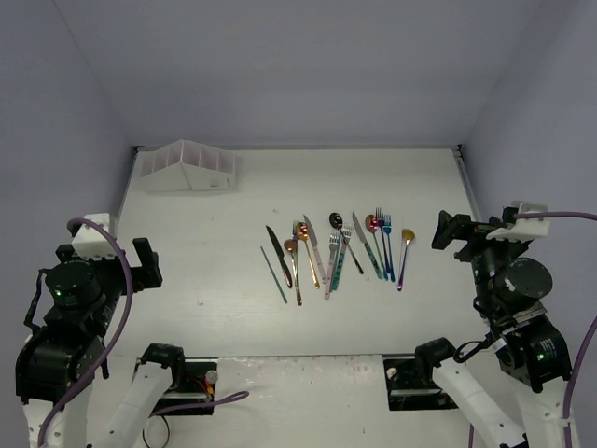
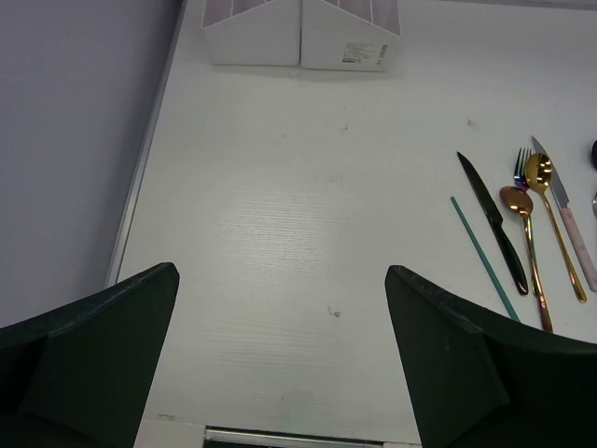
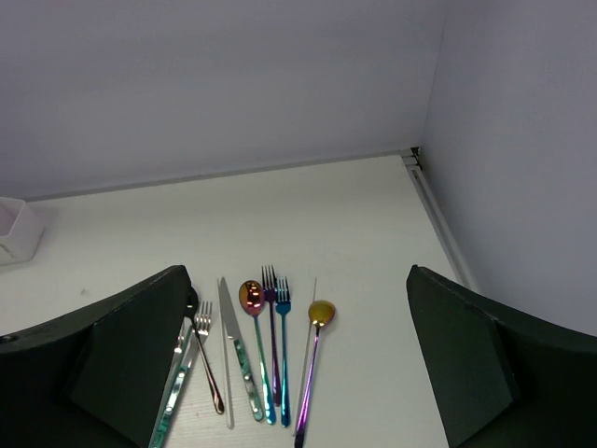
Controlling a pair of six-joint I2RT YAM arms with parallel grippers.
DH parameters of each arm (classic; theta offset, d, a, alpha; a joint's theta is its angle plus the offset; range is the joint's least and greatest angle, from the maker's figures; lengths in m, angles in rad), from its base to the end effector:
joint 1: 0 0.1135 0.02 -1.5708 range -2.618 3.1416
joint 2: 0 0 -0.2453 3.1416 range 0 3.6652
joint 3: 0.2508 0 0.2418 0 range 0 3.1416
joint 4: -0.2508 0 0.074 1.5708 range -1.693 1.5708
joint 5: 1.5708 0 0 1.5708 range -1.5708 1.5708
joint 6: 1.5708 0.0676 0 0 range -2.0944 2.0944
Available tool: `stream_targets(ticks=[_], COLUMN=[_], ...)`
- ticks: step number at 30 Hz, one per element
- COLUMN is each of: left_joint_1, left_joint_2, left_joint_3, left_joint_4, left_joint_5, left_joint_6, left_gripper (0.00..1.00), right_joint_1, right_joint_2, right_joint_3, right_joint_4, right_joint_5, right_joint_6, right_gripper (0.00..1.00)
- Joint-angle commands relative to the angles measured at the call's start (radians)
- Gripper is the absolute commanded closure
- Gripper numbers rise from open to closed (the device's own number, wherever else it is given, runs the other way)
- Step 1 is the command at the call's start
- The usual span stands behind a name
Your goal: Sort the eating utensils into containers
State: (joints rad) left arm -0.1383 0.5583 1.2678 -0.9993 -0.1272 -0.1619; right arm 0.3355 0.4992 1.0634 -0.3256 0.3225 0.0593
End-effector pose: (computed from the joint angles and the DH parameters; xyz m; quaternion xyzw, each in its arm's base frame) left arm 0.0861 -0.0033 0.4013 -0.0474 0.7997 -0.0388 0.5973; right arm 0.1059 0.0142 0.4395 0.0411 0.6215 0.0549 0.7804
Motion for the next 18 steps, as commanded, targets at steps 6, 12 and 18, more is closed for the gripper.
stream_targets(ticks=[6, 12, 18], left_joint_1=[-0.009, -0.008, -0.015], left_joint_2=[0.088, 0.179, 0.355], left_joint_3=[0.040, 0.018, -0.024], left_joint_4=[-0.021, -0.045, -0.034], left_joint_5=[0.140, 0.299, 0.427], left_joint_6=[-0.101, -0.163, -0.303], left_gripper=[0.08, 0.08, 0.08], right_joint_1=[0.005, 0.005, 0.005], right_joint_2=[0.024, 0.039, 0.057], right_joint_3=[-0.015, -0.070, -0.102], right_joint_4=[0.063, 0.062, 0.061], right_joint_5=[-0.131, -0.120, -0.114], right_joint_6=[0.036, 0.075, 0.086], right_gripper=[0.00, 0.00, 0.00])
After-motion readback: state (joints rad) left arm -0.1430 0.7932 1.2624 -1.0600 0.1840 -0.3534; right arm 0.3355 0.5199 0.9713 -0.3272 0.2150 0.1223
